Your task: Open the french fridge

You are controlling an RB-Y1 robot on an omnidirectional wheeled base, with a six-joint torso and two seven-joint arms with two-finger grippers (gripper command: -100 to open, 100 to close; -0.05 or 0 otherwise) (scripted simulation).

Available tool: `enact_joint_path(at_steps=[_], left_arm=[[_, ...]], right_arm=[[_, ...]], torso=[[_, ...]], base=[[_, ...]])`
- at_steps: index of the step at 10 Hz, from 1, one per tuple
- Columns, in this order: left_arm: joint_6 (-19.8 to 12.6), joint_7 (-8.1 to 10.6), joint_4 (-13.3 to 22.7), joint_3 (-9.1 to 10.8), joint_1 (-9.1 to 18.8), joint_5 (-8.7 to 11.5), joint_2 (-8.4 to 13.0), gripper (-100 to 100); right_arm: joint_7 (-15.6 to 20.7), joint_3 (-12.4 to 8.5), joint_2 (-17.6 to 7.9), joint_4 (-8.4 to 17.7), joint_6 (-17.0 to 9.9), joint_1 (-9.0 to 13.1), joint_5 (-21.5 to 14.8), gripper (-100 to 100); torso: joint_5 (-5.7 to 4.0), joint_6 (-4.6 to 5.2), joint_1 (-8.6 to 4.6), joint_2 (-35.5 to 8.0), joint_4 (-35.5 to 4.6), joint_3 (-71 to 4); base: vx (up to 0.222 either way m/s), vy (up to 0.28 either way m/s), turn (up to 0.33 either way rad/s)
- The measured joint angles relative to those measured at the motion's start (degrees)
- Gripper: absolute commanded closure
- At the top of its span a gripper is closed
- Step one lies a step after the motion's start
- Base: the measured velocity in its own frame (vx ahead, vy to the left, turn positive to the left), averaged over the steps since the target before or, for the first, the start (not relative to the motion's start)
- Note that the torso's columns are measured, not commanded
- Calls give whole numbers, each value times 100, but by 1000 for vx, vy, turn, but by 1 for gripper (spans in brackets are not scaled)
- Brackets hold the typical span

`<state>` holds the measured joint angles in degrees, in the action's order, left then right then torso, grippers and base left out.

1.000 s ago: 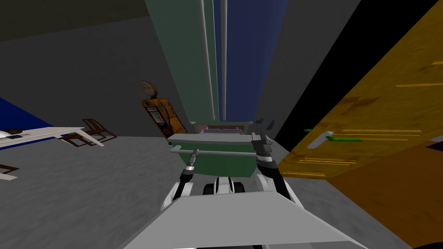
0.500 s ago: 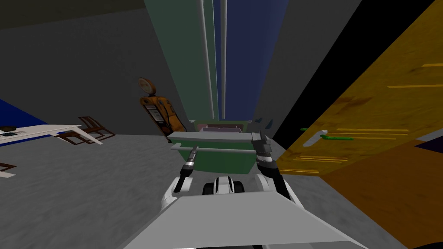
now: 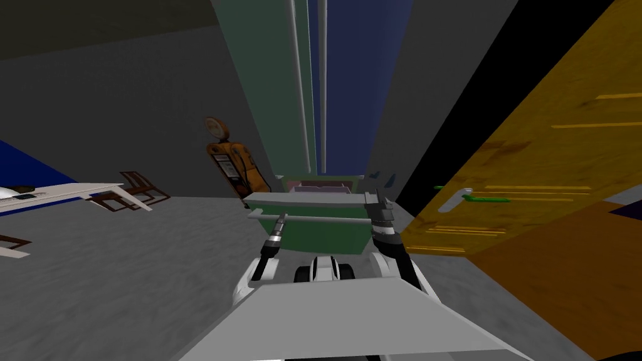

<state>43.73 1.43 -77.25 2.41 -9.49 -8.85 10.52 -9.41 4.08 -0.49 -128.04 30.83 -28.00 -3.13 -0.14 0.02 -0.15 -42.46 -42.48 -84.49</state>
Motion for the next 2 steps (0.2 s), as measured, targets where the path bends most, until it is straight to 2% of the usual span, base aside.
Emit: enact_joint_path(at_steps=[2], left_arm=[[-12,1,15,-1,-13,0,-1,0]], right_arm=[[0,0,0,0,0,0,0,0]], torso=[[7,0,7,10,10,-5]], base=[[0,0,0]])
